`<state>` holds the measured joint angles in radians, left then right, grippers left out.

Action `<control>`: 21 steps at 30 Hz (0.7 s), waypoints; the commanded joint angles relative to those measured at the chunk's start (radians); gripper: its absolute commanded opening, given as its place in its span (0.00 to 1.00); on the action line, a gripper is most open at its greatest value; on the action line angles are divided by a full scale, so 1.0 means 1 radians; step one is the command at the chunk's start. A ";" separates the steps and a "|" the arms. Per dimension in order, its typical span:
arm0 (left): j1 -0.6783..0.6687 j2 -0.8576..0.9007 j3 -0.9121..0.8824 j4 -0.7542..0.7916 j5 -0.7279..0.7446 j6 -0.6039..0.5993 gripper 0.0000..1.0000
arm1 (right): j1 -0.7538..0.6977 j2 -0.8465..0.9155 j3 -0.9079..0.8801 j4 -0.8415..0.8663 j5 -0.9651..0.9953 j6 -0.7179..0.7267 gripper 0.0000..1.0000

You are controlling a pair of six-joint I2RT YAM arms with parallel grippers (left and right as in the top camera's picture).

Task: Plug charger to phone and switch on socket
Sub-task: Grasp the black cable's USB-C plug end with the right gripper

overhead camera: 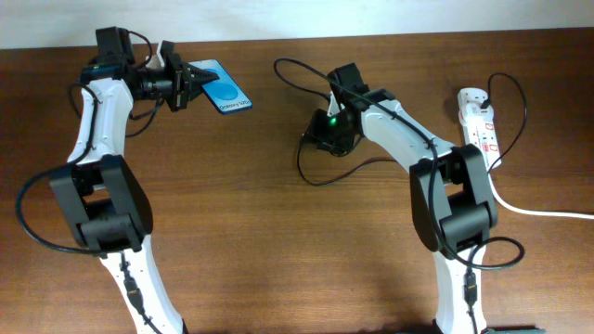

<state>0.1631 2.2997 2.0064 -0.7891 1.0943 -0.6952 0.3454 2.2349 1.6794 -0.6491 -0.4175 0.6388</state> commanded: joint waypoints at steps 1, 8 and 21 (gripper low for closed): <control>0.001 -0.035 0.008 0.002 0.014 0.016 0.00 | 0.035 0.031 0.019 0.037 0.010 -0.034 0.44; 0.001 -0.035 0.008 -0.017 -0.019 0.016 0.00 | 0.063 0.077 0.019 0.062 0.037 -0.033 0.43; 0.001 -0.035 0.008 -0.022 -0.019 0.017 0.00 | 0.082 0.125 0.019 0.085 0.093 -0.032 0.36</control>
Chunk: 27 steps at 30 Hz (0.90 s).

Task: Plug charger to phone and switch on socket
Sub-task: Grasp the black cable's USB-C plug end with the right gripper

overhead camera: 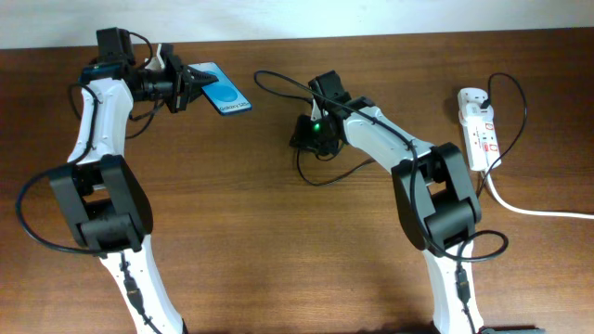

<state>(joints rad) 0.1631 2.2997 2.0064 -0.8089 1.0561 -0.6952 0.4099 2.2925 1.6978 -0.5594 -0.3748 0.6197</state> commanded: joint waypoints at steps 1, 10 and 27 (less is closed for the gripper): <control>0.001 -0.035 0.007 -0.005 0.019 0.017 0.00 | 0.017 0.073 0.000 -0.005 0.051 -0.013 0.34; 0.001 -0.035 0.008 -0.023 0.019 0.039 0.00 | 0.017 0.077 0.000 -0.008 0.077 -0.014 0.07; -0.029 -0.035 0.007 -0.048 0.260 0.275 0.00 | -0.139 -0.138 0.007 -0.100 -0.419 -0.426 0.04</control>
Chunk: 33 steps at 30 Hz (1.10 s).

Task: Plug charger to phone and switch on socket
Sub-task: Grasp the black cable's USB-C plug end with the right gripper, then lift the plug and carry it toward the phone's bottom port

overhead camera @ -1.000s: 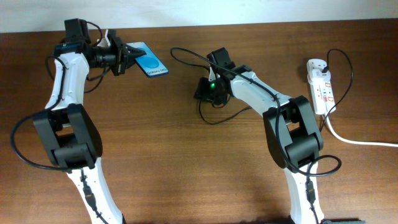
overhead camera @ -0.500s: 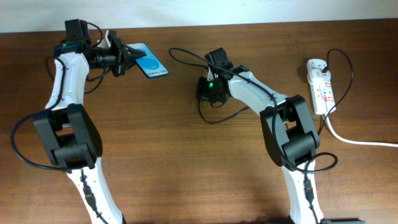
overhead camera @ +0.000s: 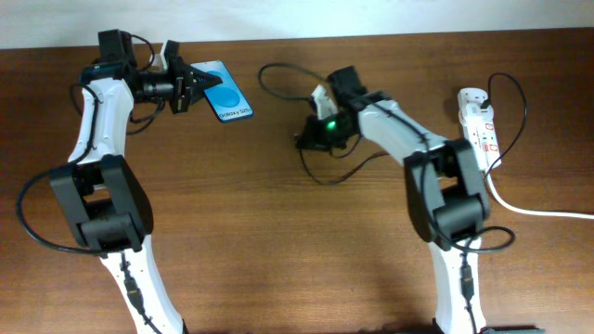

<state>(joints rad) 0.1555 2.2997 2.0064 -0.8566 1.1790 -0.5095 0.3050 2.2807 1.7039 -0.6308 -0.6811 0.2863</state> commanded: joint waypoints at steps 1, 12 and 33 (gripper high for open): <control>-0.030 -0.035 0.007 -0.001 0.153 0.103 0.00 | -0.047 -0.159 0.001 -0.053 -0.126 -0.106 0.04; -0.119 -0.035 0.008 0.033 0.307 0.149 0.00 | -0.149 -0.491 0.001 -0.318 -0.151 -0.183 0.04; -0.230 -0.035 0.008 0.056 0.378 0.148 0.00 | -0.246 -0.670 -0.239 -0.481 -0.356 -0.348 0.04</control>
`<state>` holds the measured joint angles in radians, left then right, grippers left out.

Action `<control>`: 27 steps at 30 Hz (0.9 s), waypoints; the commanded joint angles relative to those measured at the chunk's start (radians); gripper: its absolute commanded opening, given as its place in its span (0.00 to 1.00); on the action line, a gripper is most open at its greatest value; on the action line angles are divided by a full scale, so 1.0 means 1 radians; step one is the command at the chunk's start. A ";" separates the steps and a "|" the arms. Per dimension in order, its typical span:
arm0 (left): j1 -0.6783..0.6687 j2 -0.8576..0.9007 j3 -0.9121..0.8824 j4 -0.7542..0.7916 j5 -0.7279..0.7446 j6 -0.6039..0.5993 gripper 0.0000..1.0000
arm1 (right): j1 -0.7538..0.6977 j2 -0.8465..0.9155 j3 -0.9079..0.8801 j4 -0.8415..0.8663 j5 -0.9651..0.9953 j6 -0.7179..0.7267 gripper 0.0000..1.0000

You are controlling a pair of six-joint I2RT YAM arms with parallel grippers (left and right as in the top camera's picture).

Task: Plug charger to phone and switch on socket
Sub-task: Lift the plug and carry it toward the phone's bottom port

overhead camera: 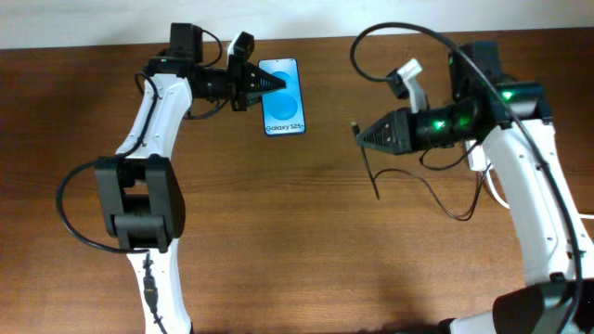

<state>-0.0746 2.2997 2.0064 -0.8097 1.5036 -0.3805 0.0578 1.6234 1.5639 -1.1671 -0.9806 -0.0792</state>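
Observation:
The phone [281,97], blue-screened and marked Galaxy S25+, lies at the back middle of the table with its long side running front to back. My left gripper [260,83] is at its left edge and appears shut on it. My right gripper [364,137] hovers to the right of the phone, pointing left, shut on the black charger cable [373,181]. The cable's plug end [355,124] sticks out by the fingertips, a short gap away from the phone. The socket strip is hidden behind my right arm.
The slack of the black cable [436,199] loops over the table in front of the right arm. Another black lead [390,28] arcs high over the back right. The brown table [278,241] ends at a pale wall along the back.
The left gripper and the phone have shifted right, and the phone now points front to back. The right gripper with the cable has gone from the table's middle to the right of the phone, higher up.
The left gripper stayed at the phone's left end at the back left while the right gripper worked low over the black cable at the table's middle. Now the phone sits nearer the centre, and the right gripper holds the cable's plug end beside it.

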 commanded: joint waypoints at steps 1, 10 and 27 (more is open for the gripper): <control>0.000 -0.035 0.008 0.009 0.053 0.019 0.00 | 0.001 -0.013 -0.140 0.092 -0.057 0.043 0.04; -0.001 -0.035 0.008 0.035 0.053 -0.001 0.00 | 0.058 -0.015 -0.354 0.428 -0.087 0.285 0.04; -0.001 -0.035 0.008 0.152 0.070 -0.213 0.00 | 0.328 -0.016 -0.355 0.845 0.054 0.639 0.04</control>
<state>-0.0757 2.2997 2.0064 -0.6994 1.5196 -0.5163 0.3676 1.6222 1.2083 -0.3355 -0.9546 0.5030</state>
